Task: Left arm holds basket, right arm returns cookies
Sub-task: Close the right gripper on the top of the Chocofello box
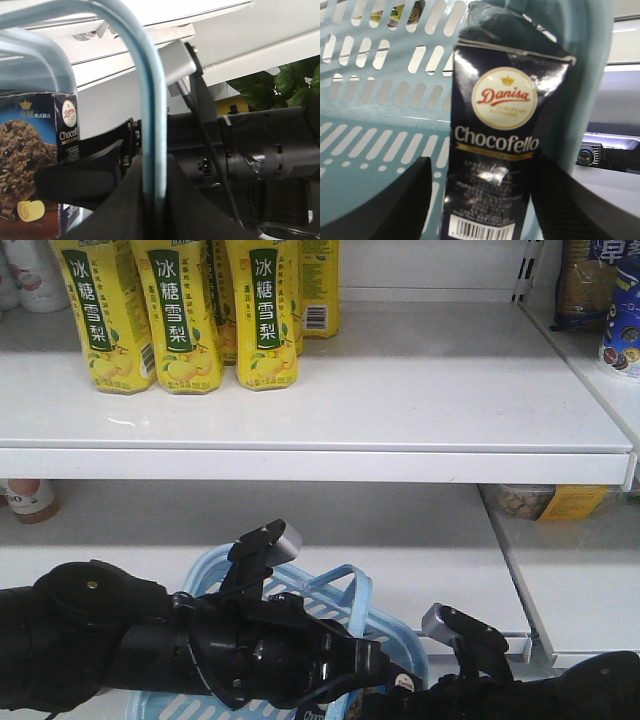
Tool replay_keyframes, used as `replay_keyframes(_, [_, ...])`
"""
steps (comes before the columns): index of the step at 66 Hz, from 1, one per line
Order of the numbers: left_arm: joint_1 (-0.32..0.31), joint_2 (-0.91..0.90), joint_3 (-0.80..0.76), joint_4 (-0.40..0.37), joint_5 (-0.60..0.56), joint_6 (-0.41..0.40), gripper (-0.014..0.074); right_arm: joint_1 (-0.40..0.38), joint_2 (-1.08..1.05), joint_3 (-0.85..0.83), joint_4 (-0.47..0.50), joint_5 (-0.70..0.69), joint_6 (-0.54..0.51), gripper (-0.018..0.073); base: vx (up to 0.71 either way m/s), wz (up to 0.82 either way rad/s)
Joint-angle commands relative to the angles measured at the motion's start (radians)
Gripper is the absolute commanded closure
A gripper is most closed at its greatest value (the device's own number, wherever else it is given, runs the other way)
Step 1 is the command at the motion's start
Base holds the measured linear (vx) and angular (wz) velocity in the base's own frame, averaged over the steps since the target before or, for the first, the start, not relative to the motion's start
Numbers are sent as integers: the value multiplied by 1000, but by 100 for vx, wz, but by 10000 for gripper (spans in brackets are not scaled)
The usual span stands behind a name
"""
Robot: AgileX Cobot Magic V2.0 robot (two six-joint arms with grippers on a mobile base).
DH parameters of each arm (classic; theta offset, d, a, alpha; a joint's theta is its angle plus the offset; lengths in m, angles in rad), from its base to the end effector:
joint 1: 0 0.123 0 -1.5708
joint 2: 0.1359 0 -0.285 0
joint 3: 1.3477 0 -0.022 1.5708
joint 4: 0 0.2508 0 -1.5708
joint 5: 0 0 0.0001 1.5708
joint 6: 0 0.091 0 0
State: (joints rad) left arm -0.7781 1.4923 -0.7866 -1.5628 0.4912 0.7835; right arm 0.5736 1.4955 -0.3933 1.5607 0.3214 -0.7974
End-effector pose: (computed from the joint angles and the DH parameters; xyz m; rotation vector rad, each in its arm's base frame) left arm 0.1825 -0.2402 0.2333 0.3163 2.4610 -1.3256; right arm 0.1637 0.1401 0.1326 0.1355 2.7813 0.8424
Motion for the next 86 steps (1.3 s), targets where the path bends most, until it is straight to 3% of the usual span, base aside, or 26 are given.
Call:
replay_keyframes(1, [-1,-45,-34,-34,8,26,603,1,4,-25,90,36,-94,134,0,0])
replay_keyframes(12, [-1,-45,-34,-34,8,26,603,1,53,-25,223,59,-230,135,0,0])
replay_keyframes(18, [-1,-45,-34,-34,8,26,603,1,76,-35,222,70,-259,135,0,0])
replay_keyframes(62, [-1,-45,-34,-34,8,26,603,1,115,-126,222,87,-254,139,0,0])
replay_keyframes(86, [-1,-45,-34,-34,8,26,603,1,115,-126,222,36,-254,221,0,0])
